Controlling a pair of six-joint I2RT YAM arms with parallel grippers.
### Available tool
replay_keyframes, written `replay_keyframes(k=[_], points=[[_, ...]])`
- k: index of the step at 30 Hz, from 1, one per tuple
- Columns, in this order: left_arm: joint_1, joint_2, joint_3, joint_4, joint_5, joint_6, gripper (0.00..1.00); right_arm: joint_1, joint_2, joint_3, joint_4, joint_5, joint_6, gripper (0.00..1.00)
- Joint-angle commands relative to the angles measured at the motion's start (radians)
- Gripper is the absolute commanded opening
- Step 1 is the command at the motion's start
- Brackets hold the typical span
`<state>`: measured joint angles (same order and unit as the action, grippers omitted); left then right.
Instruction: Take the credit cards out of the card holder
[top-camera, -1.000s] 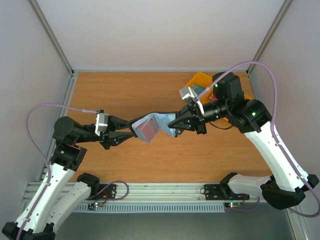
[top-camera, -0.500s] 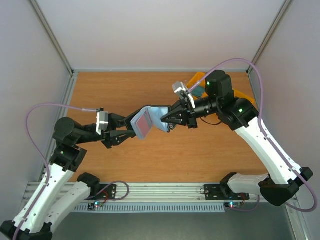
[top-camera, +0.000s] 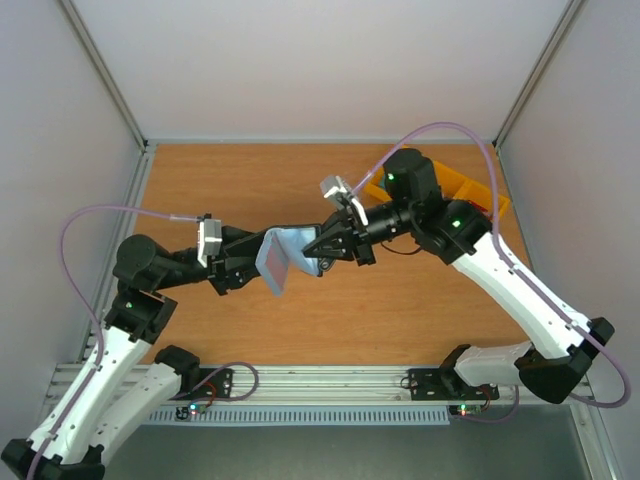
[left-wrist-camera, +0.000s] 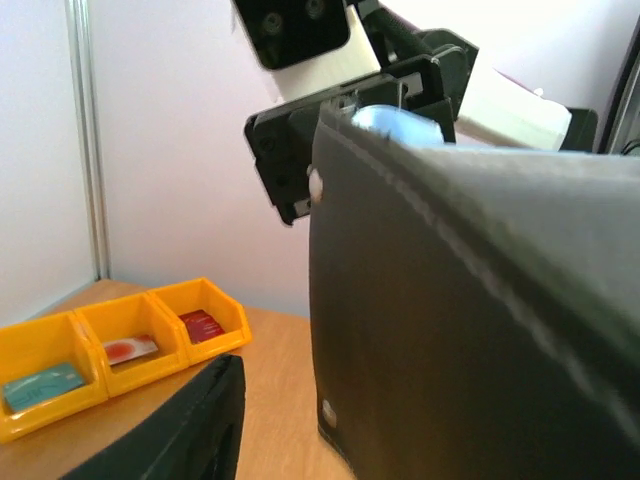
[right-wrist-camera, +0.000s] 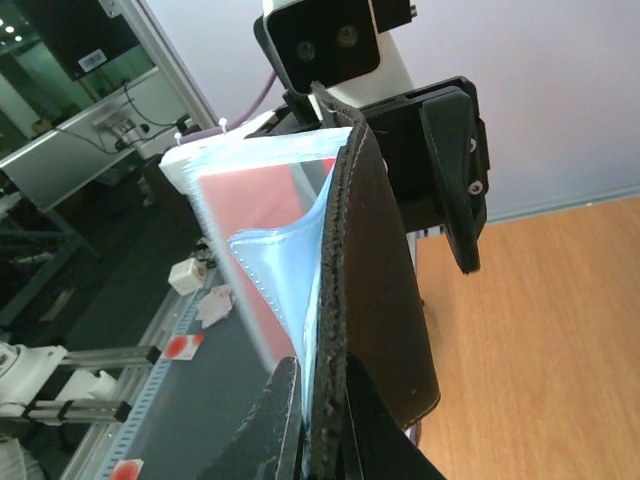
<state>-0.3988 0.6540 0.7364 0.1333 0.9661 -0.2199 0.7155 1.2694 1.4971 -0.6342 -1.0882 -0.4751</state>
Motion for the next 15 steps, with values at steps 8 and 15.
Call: replay_keyframes(k=[8, 15], points=[[0.006, -0.053, -0.068, -0.043, -0.100, -0.175, 0.00, 0.027, 0.029, -0.148, 0.197, 0.206, 0.119, 0.32], [0.007, -0.061, -0.096, 0.010, -0.085, -0.227, 0.00, 0.026, 0.012, -0.212, 0.279, 0.143, 0.152, 0.55]])
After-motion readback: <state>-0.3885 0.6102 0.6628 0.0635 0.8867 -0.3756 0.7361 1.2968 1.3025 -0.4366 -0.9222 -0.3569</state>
